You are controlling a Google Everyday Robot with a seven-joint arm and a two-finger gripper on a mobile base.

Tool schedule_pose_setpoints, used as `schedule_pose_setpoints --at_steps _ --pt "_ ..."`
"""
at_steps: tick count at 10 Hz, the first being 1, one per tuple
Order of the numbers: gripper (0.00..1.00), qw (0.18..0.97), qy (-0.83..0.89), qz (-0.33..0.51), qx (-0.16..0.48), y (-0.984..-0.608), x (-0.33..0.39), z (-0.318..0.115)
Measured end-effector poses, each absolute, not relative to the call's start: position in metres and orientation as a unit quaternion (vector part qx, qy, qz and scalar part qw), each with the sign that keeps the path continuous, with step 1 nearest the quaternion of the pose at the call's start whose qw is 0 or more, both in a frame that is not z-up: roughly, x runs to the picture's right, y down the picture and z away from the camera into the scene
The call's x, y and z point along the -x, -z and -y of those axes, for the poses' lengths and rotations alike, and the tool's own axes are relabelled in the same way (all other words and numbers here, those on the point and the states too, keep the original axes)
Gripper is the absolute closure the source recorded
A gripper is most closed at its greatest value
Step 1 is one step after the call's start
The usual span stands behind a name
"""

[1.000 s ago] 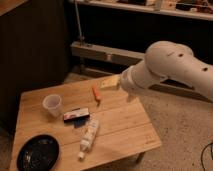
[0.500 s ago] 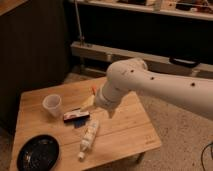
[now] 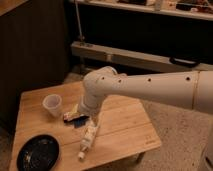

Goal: Stand the bottle upright

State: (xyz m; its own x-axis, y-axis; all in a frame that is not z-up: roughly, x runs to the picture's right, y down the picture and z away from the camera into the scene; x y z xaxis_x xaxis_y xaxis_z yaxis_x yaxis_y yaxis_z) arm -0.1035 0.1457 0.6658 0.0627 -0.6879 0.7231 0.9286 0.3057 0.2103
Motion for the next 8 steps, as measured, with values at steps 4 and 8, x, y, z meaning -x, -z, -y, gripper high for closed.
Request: schedule_pose_setpoints --at_steps 4,8 --pt "0.25 0.773 0.483 0.359 0.199 -0.694 0.053 -0.167" --pt "0.25 0.772 0.52 0.302 0.208 -0.685 0.076 -0.19"
